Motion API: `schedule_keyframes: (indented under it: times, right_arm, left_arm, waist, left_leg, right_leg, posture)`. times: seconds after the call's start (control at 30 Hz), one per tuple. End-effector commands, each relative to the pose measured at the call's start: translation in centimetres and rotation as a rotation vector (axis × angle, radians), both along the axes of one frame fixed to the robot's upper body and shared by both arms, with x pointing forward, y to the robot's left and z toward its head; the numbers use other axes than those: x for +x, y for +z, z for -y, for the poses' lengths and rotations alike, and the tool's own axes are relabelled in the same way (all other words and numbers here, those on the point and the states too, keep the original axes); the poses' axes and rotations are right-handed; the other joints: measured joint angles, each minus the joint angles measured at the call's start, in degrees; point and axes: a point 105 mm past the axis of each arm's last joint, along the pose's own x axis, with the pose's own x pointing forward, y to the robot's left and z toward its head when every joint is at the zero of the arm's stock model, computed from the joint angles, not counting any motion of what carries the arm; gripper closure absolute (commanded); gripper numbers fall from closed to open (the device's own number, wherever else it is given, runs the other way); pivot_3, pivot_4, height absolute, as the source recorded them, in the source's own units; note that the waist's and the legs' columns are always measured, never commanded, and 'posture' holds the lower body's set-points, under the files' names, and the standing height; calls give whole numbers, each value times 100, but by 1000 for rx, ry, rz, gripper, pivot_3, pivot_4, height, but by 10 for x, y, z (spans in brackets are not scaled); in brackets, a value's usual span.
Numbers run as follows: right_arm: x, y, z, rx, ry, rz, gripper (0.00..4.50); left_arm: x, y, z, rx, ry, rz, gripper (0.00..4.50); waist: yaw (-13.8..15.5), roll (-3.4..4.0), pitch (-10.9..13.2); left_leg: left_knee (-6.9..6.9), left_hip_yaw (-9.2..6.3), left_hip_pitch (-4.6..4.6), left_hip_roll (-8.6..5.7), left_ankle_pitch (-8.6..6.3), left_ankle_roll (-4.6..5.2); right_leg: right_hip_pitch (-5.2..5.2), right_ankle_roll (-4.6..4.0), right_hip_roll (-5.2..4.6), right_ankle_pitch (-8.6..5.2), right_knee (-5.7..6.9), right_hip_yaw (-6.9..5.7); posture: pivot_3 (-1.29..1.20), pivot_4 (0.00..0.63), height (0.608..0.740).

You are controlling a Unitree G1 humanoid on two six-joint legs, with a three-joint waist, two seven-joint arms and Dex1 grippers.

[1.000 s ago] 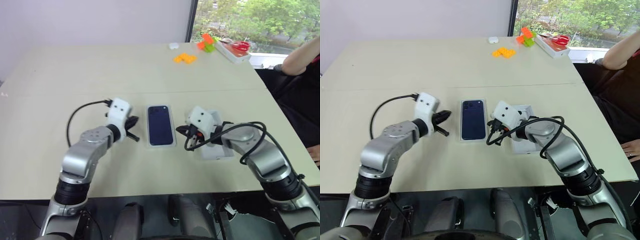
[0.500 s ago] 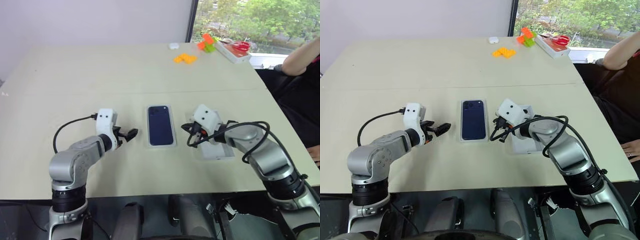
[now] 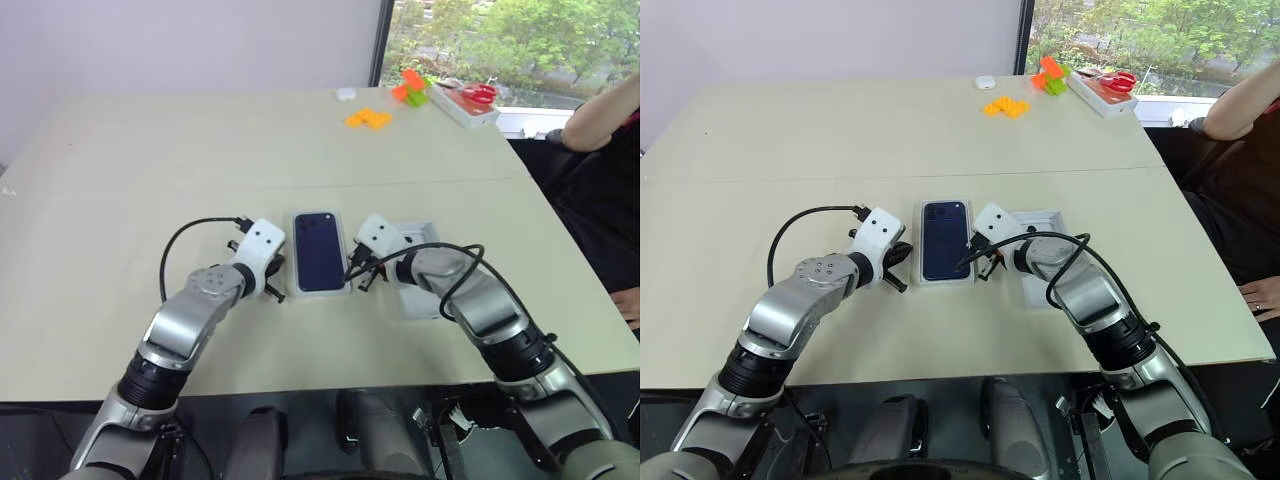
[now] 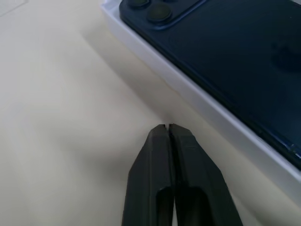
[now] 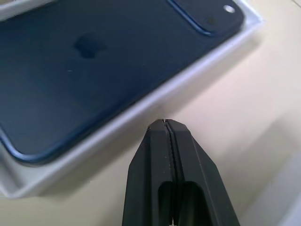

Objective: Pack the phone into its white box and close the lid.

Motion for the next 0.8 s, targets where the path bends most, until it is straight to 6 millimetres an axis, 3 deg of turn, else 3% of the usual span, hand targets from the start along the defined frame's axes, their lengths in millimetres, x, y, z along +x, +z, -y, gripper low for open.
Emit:
schedule_keyframes:
  times: [0.03, 0.3, 0.8]
  right_arm:
    - [-8, 9, -10, 21, 61, 24, 4500]
    - [-29, 10, -13, 23, 111, -2, 4500]
    - [-66, 10, 2, 1, 124, -71, 4500]
  left_arm:
    - [-9, 1, 12, -20, -90, -2, 4465]
    - [-29, 2, 22, -33, -207, -37, 4465]
    - [-74, 5, 63, -91, -447, -155, 4465]
  waist:
    - [0, 0, 0]
    - [-10, 0, 0]
    - [-1, 0, 0]
  left_leg:
    - [0, 0, -1, 0, 0, 0]
    - [0, 0, 0, 1, -2, 3]
    - [0, -1, -2, -1, -3, 4]
  right_leg:
    - [0, 0, 0, 0, 0, 0]
    - [0, 5, 1, -3, -1, 0]
    - [1, 23, 1, -15, -7, 0]
  posture:
    - [0, 150, 726]
    - [0, 150, 726]
    - [0, 150, 726]
